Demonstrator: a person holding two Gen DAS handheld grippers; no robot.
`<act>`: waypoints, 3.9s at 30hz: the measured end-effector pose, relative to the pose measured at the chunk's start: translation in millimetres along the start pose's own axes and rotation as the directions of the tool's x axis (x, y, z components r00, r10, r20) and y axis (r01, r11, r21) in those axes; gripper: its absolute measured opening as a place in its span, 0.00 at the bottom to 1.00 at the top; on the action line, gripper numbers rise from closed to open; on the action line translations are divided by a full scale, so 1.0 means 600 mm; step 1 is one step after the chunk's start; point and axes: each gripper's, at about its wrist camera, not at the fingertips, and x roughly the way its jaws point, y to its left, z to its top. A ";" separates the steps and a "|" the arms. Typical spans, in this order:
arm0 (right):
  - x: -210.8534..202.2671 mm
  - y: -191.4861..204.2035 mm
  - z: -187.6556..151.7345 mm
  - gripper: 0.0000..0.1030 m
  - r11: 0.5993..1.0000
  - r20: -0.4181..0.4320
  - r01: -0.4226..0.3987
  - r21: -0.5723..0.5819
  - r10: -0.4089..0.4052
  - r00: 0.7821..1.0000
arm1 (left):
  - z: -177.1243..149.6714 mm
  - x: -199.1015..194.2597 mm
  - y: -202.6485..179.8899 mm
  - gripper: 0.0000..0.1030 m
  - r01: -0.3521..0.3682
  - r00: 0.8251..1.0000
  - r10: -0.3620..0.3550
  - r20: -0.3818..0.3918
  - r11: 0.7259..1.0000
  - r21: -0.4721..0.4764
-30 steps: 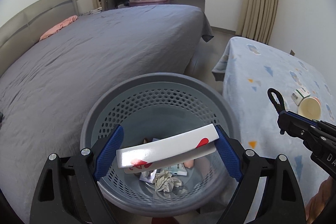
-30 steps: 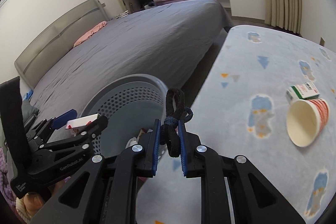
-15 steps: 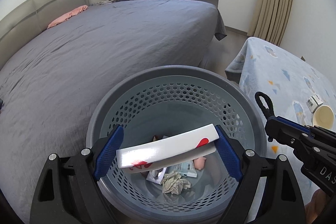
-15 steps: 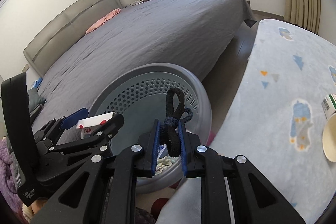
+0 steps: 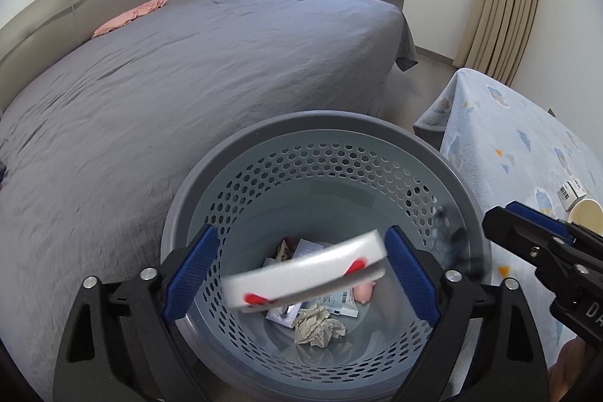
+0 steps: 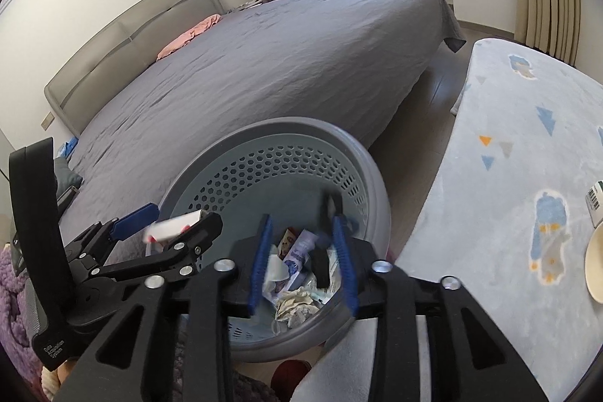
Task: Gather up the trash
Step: 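Open both tools to drop card and hair tie into the basket, then move both open tools from the basket back over the bed toward the cup, then grasp the red-and-white paper cup by its rim with the right tool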
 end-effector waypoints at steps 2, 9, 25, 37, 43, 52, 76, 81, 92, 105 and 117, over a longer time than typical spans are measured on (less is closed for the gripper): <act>-0.001 0.000 0.000 0.39 1.000 0.002 0.001 0.000 -0.001 1.000 | 0.000 0.000 0.002 0.89 0.000 1.000 0.000 0.000 1.000 -0.006; -0.005 -0.001 -0.001 0.39 1.000 0.007 0.011 -0.005 -0.011 1.000 | -0.001 -0.001 0.005 0.89 0.001 1.000 -0.001 0.001 1.000 -0.012; -0.023 0.005 -0.016 0.41 0.999 0.023 0.038 -0.001 -0.038 0.999 | -0.003 -0.006 0.005 0.89 0.006 1.000 -0.006 0.011 1.000 -0.011; -0.069 -0.029 -0.048 0.44 0.992 0.045 0.112 0.057 -0.115 0.992 | -0.009 -0.021 -0.008 0.90 0.025 0.999 -0.025 0.023 1.000 0.007; -0.113 -0.080 -0.077 0.45 0.973 0.050 0.196 0.120 -0.203 0.978 | -0.009 -0.028 -0.014 0.90 0.036 0.999 -0.036 0.030 0.999 0.015; -0.186 -0.193 -0.129 0.45 0.889 0.044 0.370 0.271 -0.396 0.917 | -0.005 -0.054 -0.042 0.90 0.057 0.997 -0.060 0.058 0.997 0.050; -0.152 -0.340 -0.088 0.45 0.729 -0.031 0.494 0.474 -0.547 0.836 | -0.017 -0.057 -0.160 0.90 0.144 0.989 -0.149 0.021 0.978 0.153; -0.151 -0.353 -0.088 0.30 0.726 -0.025 0.489 0.483 -0.547 0.837 | -0.022 -0.050 -0.168 0.90 0.147 0.989 -0.150 0.010 0.975 0.165; -0.197 -0.380 -0.106 0.06 0.780 0.015 0.419 0.464 -0.480 0.877 | -0.032 -0.063 -0.221 0.90 0.192 0.981 -0.194 -0.011 0.958 0.215; -0.309 -0.461 -0.152 0.06 0.785 0.006 0.383 0.488 -0.441 0.897 | -0.022 -0.076 -0.401 0.90 0.305 0.950 -0.310 -0.038 0.892 0.333; -0.345 -0.521 -0.174 0.06 0.764 0.062 0.284 0.579 -0.389 0.919 | 0.008 -0.002 -0.560 0.90 0.378 0.924 -0.365 -0.118 0.816 0.437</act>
